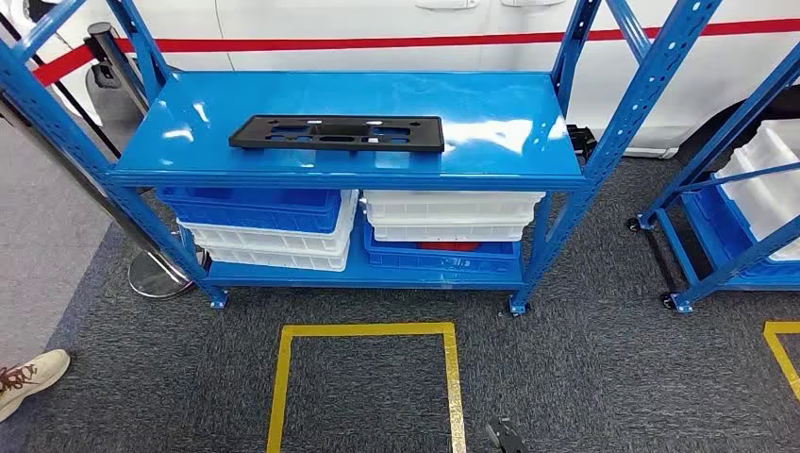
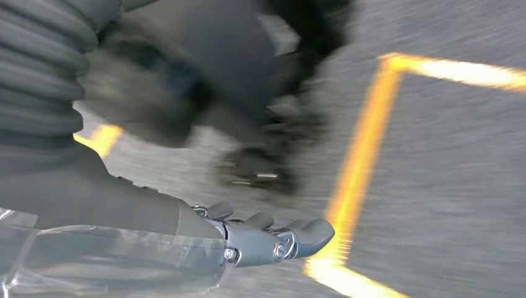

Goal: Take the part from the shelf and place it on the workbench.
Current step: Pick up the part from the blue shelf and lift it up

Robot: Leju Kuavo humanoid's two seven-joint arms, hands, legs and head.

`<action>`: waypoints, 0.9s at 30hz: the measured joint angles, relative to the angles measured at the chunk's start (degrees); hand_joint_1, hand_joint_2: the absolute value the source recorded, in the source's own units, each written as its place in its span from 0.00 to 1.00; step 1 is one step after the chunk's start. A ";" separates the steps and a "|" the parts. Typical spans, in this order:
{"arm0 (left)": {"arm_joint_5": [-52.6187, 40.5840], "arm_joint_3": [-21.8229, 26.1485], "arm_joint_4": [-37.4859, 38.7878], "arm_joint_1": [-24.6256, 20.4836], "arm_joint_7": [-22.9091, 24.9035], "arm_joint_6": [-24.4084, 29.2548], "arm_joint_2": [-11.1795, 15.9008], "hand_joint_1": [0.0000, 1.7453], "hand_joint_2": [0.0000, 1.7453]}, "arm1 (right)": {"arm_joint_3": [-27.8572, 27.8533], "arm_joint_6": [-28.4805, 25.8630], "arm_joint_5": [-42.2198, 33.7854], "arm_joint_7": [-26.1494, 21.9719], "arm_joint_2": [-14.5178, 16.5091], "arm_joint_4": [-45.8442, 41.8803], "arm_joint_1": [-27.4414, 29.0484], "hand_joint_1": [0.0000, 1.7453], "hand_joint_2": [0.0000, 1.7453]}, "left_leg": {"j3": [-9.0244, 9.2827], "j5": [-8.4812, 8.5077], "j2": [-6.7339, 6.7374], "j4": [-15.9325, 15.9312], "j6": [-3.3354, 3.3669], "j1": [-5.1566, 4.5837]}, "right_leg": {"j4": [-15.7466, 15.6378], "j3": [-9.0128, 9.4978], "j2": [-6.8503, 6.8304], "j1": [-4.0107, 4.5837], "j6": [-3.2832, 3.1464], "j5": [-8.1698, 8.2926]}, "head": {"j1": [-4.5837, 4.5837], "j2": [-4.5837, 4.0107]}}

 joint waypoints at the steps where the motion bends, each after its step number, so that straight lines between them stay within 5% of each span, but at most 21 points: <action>1: -0.12 0.11 0.02 -0.04 -0.04 -0.03 -0.09 0.00 0.00 | 0.07 0.18 -0.14 -0.80 0.00 -0.90 -0.13 0.00 0.00 | 0.13 0.08 0.03 -0.19 0.12 0.02 | 0.99 -0.51 0.05 0.00 -0.01 -0.60 | 0.05 0.00; 4: -0.63 0.72 0.21 -0.29 -0.14 -0.24 -0.36 0.00 0.00 | 0.56 0.93 -0.82 -3.85 0.07 -5.09 -0.55 0.00 0.00 | 0.40 0.12 0.08 -0.50 0.54 -0.01 | 9.47 -5.15 0.24 -0.03 0.02 -4.48 | 0.13 0.00; 6: -0.82 1.17 0.34 -0.41 -0.18 -0.39 -0.47 0.00 0.00 | 1.00 1.31 -1.30 -5.39 0.10 -8.61 -0.49 0.00 0.00 | 0.49 -0.13 -0.13 -0.32 0.52 -0.04 | 14.40 -8.40 0.26 -0.13 0.17 -5.18 | 0.13 0.00; 7: -0.90 1.35 0.40 -0.42 -0.19 -0.42 -0.54 0.00 0.00 | 1.18 1.46 -1.52 -6.04 0.10 -10.60 -0.41 0.00 0.00 | 0.57 -0.35 -0.28 -0.13 0.37 -0.01 | 13.94 -8.67 0.25 -0.24 0.26 -3.82 | 0.13 0.00; 9: -1.10 1.71 0.51 -0.42 -0.20 -0.45 -0.71 0.00 0.00 | 1.40 1.74 -1.95 -7.28 0.10 -14.85 -0.44 0.00 0.00 | 0.75 -1.13 -0.53 0.66 -0.22 0.18 | 8.15 -6.68 0.29 -0.49 0.41 0.52 | 0.13 0.00; 11: -1.30 2.11 0.56 -0.54 -0.20 -0.45 -0.80 0.00 0.00 | 1.76 2.08 -2.23 -8.28 0.10 -18.70 -0.72 0.00 0.00 | 0.45 -2.02 -0.65 1.70 -1.09 0.12 | 3.22 -4.72 0.56 -0.40 0.21 2.48 | 0.21 0.00; 16: -1.47 3.07 0.78 -0.74 -0.17 -0.33 -0.89 0.00 0.00 | 3.19 2.09 -2.68 -10.43 -0.05 -28.40 -0.56 0.00 0.00 | -0.13 -3.09 -0.53 2.86 -2.44 0.33 | 2.21 -4.67 0.82 0.00 -1.63 2.04 | 0.34 0.00; 21: -1.50 4.28 0.94 -0.95 -0.08 0.10 -1.02 0.00 0.00 | 6.02 0.59 -2.70 -12.50 -0.52 -38.41 -0.59 0.00 0.00 | -7.56 -8.17 0.10 16.85 -2.46 0.35 | 2.04 -4.12 0.46 0.57 -2.65 1.65 | 0.29 0.00; 23: -1.50 4.74 1.02 -0.88 0.00 0.20 -1.08 0.00 0.00 | 7.46 -0.32 -2.68 -13.43 -0.89 -42.42 -0.61 0.00 0.00 | -7.85 -5.74 0.13 15.81 -1.93 0.21 | 2.04 -3.73 0.51 0.89 -2.85 1.38 | 0.30 0.00; 25: -1.50 4.91 1.05 -0.90 0.01 0.20 -1.09 0.00 0.00 | 8.05 -0.84 -2.65 -13.88 -1.02 -43.82 -0.75 0.00 0.00 | -5.32 -1.80 0.21 9.57 -1.05 -0.19 | 1.95 -3.04 0.52 1.10 -2.83 1.00 | 0.34 0.00; 27: -1.51 4.95 1.05 -1.01 -0.01 0.20 -1.08 0.00 0.00 | 8.15 -1.01 -2.59 -13.98 -1.05 -44.41 -0.53 0.00 0.00 | -3.25 -0.30 0.35 4.85 -0.34 -0.70 | 1.90 -2.70 0.38 1.22 -2.51 0.69 | 0.40 0.00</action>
